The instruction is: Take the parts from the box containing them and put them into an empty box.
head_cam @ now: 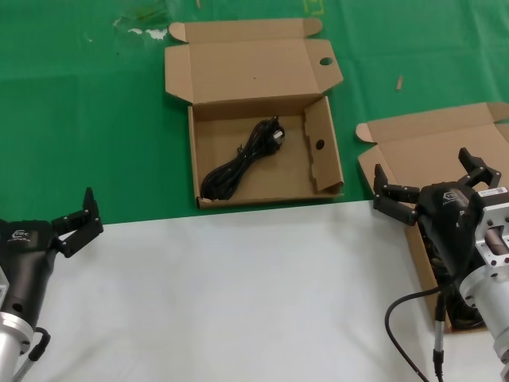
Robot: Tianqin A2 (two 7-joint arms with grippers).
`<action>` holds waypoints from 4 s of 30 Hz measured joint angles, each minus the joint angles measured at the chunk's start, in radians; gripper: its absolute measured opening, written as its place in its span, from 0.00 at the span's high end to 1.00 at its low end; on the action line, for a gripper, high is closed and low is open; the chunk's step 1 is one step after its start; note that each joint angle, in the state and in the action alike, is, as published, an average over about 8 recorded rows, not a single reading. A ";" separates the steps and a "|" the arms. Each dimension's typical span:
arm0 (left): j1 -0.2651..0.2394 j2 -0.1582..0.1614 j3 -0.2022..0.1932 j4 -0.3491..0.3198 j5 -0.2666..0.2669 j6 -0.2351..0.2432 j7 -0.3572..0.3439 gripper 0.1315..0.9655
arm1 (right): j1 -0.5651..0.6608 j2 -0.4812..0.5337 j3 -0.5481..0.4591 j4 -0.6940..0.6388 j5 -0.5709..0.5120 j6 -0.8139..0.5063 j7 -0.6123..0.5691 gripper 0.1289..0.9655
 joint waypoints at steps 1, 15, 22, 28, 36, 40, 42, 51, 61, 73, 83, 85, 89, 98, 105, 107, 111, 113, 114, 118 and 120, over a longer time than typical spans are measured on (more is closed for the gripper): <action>0.000 0.000 0.000 0.000 0.000 0.000 0.000 0.00 | 0.000 0.000 0.000 0.000 0.000 0.000 0.000 0.00; 0.000 0.000 0.000 0.000 0.000 0.000 0.000 0.00 | 0.000 0.000 0.000 0.000 0.000 0.000 0.000 0.00; 0.000 0.000 0.000 0.000 0.000 0.000 0.000 0.00 | 0.000 0.000 0.000 0.000 0.000 0.000 0.000 0.00; 0.000 0.000 0.000 0.000 0.000 0.000 0.000 0.00 | 0.000 0.000 0.000 0.000 0.000 0.000 0.000 0.00; 0.000 0.000 0.000 0.000 0.000 0.000 0.000 0.00 | 0.000 0.000 0.000 0.000 0.000 0.000 0.000 0.00; 0.000 0.000 0.000 0.000 0.000 0.000 0.000 0.00 | 0.000 0.000 0.000 0.000 0.000 0.000 0.000 0.00; 0.000 0.000 0.000 0.000 0.000 0.000 0.000 0.00 | 0.000 0.000 0.000 0.000 0.000 0.000 0.000 0.00; 0.000 0.000 0.000 0.000 0.000 0.000 0.000 0.00 | 0.000 0.000 0.000 0.000 0.000 0.000 0.000 0.00; 0.000 0.000 0.000 0.000 0.000 0.000 0.000 0.00 | 0.000 0.000 0.000 0.000 0.000 0.000 0.000 0.00; 0.000 0.000 0.000 0.000 0.000 0.000 0.000 0.00 | 0.000 0.000 0.000 0.000 0.000 0.000 0.000 0.00; 0.000 0.000 0.000 0.000 0.000 0.000 0.000 0.00 | 0.000 0.000 0.000 0.000 0.000 0.000 0.000 0.00; 0.000 0.000 0.000 0.000 0.000 0.000 0.000 0.00 | 0.000 0.000 0.000 0.000 0.000 0.000 0.000 0.00; 0.000 0.000 0.000 0.000 0.000 0.000 0.000 0.00 | 0.000 0.000 0.000 0.000 0.000 0.000 0.000 0.00; 0.000 0.000 0.000 0.000 0.000 0.000 0.000 0.00 | 0.000 0.000 0.000 0.000 0.000 0.000 0.000 0.00; 0.000 0.000 0.000 0.000 0.000 0.000 0.000 0.00 | 0.000 0.000 0.000 0.000 0.000 0.000 0.000 0.00; 0.000 0.000 0.000 0.000 0.000 0.000 0.001 0.00 | 0.000 0.000 0.000 0.000 0.000 0.000 0.000 0.00; 0.000 0.000 0.000 0.000 0.000 0.000 0.000 0.00 | 0.000 0.000 0.000 0.000 0.000 0.000 0.000 0.00; 0.000 0.000 0.000 0.000 0.000 0.000 0.000 0.00 | 0.000 0.000 0.000 0.000 0.000 0.000 0.000 0.00; 0.000 0.000 0.000 0.000 0.000 0.000 0.000 0.00 | 0.000 0.000 0.000 0.000 0.000 0.000 0.000 0.00; 0.000 0.000 0.000 0.000 0.000 0.000 0.000 0.00 | 0.000 0.000 0.000 0.000 0.000 0.000 0.000 0.00; 0.000 0.000 0.000 0.000 0.000 0.000 0.000 0.00 | 0.000 0.000 0.000 0.000 0.000 0.000 0.000 0.00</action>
